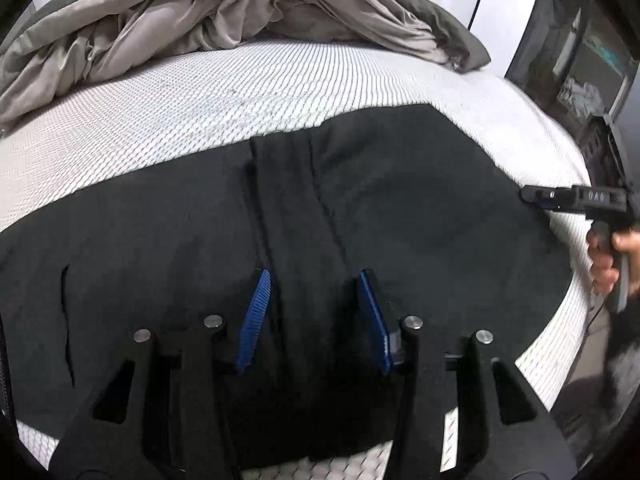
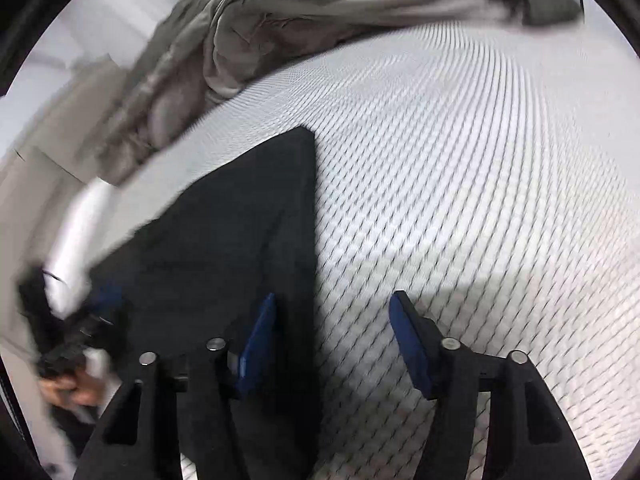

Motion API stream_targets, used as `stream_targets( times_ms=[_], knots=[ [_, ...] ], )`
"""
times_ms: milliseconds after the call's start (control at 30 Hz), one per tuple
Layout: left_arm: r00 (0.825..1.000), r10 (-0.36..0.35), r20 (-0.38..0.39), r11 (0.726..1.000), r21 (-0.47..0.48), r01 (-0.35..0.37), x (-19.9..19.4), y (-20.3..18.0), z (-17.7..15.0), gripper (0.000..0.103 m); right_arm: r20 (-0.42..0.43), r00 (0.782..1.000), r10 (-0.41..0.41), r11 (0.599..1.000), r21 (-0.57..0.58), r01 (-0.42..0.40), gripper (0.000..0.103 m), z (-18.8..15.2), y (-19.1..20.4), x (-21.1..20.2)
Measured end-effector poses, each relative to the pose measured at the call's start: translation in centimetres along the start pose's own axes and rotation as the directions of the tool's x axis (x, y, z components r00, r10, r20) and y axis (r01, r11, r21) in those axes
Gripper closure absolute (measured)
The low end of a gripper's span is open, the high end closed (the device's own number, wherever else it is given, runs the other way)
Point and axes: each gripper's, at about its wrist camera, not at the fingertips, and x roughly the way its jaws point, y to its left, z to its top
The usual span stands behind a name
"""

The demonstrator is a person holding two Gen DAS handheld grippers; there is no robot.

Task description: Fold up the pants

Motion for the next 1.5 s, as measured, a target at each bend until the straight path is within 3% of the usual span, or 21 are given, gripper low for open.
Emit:
stream_targets(
  times_ms=[33, 100, 200, 267, 333, 367, 467, 533, 600, 700, 833, 967, 1000, 1100, 1167, 1200, 1333, 1400, 1500],
  knots=[
    [1.000, 0.001, -0.008, 1.000, 0.000, -0.001, 0.0, 0.1, -0.5, 0.060, -0.017, 0.999, 0.034, 0.999, -0.002, -0.034, 0.059, -0.4, -0.1, 0.4],
    [1.000, -0.013, -0.015, 1.000, -0.025, 0.013, 0.0, 0.6, -1.0, 0.060, -0.025, 0.997, 0.077, 0.997, -0.012, -0.078, 0.088, -0.6, 0.2, 0.8],
    [1.000, -0.012, -0.016, 0.999, -0.032, 0.011, -0.2, 0.8, -1.5, 0.060, 0.073, 0.989, 0.131, 0.990, -0.054, -0.127, 0.093, -1.0, 2.5, -1.6],
    [1.000, -0.009, -0.014, 0.999, -0.034, 0.009, -0.2, 0.8, -1.8, 0.057, 0.084, 0.993, 0.084, 0.995, -0.068, -0.078, 0.093, -0.9, 2.8, -1.9],
    [1.000, -0.008, -0.016, 0.999, -0.036, 0.007, 0.0, 0.8, -1.6, 0.053, 0.024, 0.995, -0.092, 0.993, -0.066, 0.094, 0.090, -1.7, 1.8, -0.3],
    [1.000, -0.005, -0.018, 0.999, -0.036, 0.004, -0.1, 0.8, -1.7, 0.053, -0.004, 0.993, -0.121, 0.992, -0.044, 0.121, 0.087, -2.1, 1.1, 0.6],
    [1.000, 0.011, 0.000, 0.999, -0.041, -0.011, -1.7, 1.2, -1.9, 0.053, 0.051, 0.995, -0.091, 0.996, -0.017, 0.092, 0.082, -2.0, 1.5, -1.4],
    [0.998, 0.012, 0.057, 0.996, -0.091, -0.007, -4.0, 2.7, -2.2, 0.053, 0.125, 0.986, -0.108, 0.993, -0.029, 0.113, 0.078, -2.2, 2.2, -3.1],
    [0.995, 0.016, 0.102, 0.989, -0.146, -0.001, -5.8, 4.4, -2.9, 0.050, 0.190, 0.978, -0.085, 0.995, -0.029, 0.093, 0.067, -2.6, 2.7, -4.6],
    [0.986, 0.062, 0.153, 0.972, -0.236, -0.025, -8.2, 7.6, -4.4, 0.044, 0.197, 0.977, -0.079, 0.992, -0.083, 0.097, 0.065, -3.0, 4.7, -4.5],
    [0.980, 0.146, 0.136, 0.947, -0.305, -0.099, -10.2, 11.3, -6.7, 0.042, 0.132, 0.985, -0.109, 0.955, -0.261, 0.141, 0.063, -4.3, 8.6, -2.0],
    [0.976, 0.173, 0.132, 0.901, -0.423, -0.102, -12.5, 15.8, -9.5, 0.041, 0.047, 0.962, -0.269, 0.887, -0.377, 0.266, 0.062, -6.0, 9.7, 1.8],
    [0.976, 0.171, 0.137, 0.889, -0.449, -0.093, -12.8, 16.8, -10.0, 0.040, 0.054, 0.963, -0.263, 0.890, -0.371, 0.264, 0.061, -6.1, 9.8, 1.6],
    [0.974, 0.161, 0.161, 0.815, -0.578, -0.039, -14.4, 20.6, -12.1, 0.037, 0.100, 0.970, -0.223, 0.903, -0.353, 0.244, 0.055, -6.3, 9.8, -0.5],
    [0.974, 0.116, 0.195, 0.764, -0.644, 0.038, -15.0, 22.8, -13.5, 0.030, 0.135, 0.965, -0.224, 0.909, -0.329, 0.257, 0.049, -6.2, 9.7, -1.3],
    [0.974, 0.104, 0.201, 0.751, -0.657, 0.055, -15.1, 23.3, -13.9, 0.027, 0.150, 0.965, -0.216, 0.917, -0.308, 0.254, 0.049, -6.2, 9.6, -1.6],
    [0.985, 0.109, 0.137, 0.692, -0.721, 0.024, -14.4, 25.3, -15.7, 0.027, 0.151, 0.968, -0.200, 0.930, -0.281, 0.236, 0.049, -5.9, 9.9, -1.7],
    [0.981, 0.111, 0.159, 0.678, -0.734, 0.043, -14.1, 25.8, -16.1, 0.026, 0.150, 0.969, -0.195, 0.931, -0.283, 0.232, 0.049, -5.6, 9.8, -1.5],
    [0.973, 0.135, 0.189, 0.608, -0.791, 0.070, -13.2, 27.3, -16.2, 0.026, 0.146, 0.972, -0.181, 0.932, -0.291, 0.217, 0.049, -5.4, 10.4, -1.1]
  ],
)
